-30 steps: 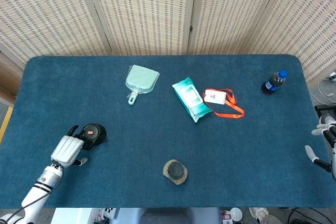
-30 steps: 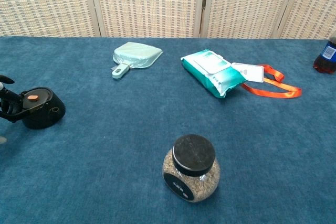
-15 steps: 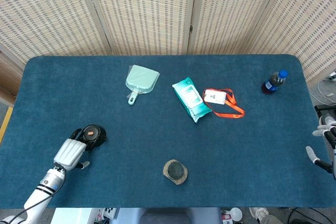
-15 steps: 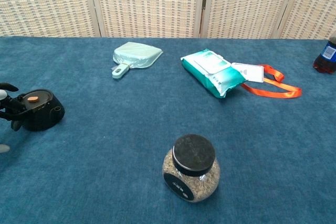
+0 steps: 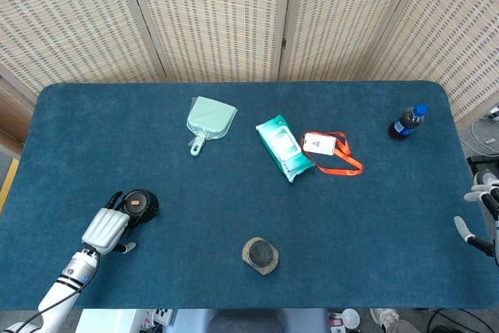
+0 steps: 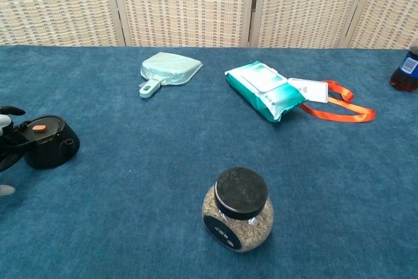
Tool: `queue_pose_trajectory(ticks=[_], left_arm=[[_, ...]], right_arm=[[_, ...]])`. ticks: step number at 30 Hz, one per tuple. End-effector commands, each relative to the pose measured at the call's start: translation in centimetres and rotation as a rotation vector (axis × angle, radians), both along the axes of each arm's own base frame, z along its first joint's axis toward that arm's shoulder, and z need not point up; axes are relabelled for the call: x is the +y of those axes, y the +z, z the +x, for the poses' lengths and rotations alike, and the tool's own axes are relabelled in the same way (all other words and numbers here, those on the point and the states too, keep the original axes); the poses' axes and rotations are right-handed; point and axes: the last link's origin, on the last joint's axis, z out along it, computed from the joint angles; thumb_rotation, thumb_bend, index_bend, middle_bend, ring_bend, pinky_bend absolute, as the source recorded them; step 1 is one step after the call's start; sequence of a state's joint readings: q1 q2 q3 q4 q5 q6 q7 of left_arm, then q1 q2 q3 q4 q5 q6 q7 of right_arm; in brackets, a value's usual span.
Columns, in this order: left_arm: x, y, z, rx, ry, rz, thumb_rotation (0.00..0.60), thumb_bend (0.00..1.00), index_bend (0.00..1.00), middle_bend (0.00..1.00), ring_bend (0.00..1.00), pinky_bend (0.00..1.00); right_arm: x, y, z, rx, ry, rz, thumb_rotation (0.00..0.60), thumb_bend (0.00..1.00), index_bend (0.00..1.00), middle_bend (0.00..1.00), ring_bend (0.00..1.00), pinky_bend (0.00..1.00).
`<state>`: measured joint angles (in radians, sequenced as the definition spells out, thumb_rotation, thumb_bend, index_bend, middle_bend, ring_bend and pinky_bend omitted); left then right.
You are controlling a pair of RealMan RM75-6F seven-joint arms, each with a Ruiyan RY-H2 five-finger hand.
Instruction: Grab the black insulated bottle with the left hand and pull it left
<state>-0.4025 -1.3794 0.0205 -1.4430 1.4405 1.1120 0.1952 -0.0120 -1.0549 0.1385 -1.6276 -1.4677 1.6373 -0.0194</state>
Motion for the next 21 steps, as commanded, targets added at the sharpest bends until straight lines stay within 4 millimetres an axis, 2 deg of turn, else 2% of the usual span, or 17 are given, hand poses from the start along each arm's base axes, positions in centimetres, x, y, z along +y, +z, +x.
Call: queue_pose_trajectory(ticks=[1,11,15,17,19,21], left_arm=[[0.1,0.0,0.1,-0.006,0.006,-0.001,0.6,0.11,0.8,0.84,0.68,0.01],[0.7,0.8,0.6,-0.088,0.023,0.044,0.6,0.09,0.93,0.99,0.83,0.01],[1.0,1.3,1.0,-0.148,0.05,0.056,0.593,0.09,0.97,1.0,0.88,0.01],[1.1,1.7,1.0,-0.165,0.061,0.068,0.543,0.09,0.98,1.0,0.89,0.01],[1.2,2.1,1.1,-0.174,0.069,0.08,0.428,0.08,0.99,1.0,0.9,0.01],[1.2,2.4,1.1,-0.187,0.079,0.092,0.357,0.07,1.0,1.0,0.91,0.02]], right_arm=[[0.0,0.0,0.0,0.0,0.001,0.001,0.6,0.26,0.43,0.34,0.24,0.24],[-0.4,-0.2,-0.2,-0.003,0.002,0.006,0.6,0.26,0.43,0.34,0.24,0.24],[-0.5,-0.2,-0.3,-0.006,0.0,0.007,0.6,0.26,0.43,0.34,0.24,0.24],[-0.5,-0.2,-0.4,-0.006,-0.002,0.007,0.6,0.26,0.43,0.34,0.24,0.24],[-0.6,-0.2,-0.4,-0.006,-0.002,0.006,0.6,0.26,0.43,0.34,0.24,0.24],[-0.7,-0.2,-0.4,-0.005,0.001,0.007,0.6,0.26,0.43,0.34,0.23,0.23]])
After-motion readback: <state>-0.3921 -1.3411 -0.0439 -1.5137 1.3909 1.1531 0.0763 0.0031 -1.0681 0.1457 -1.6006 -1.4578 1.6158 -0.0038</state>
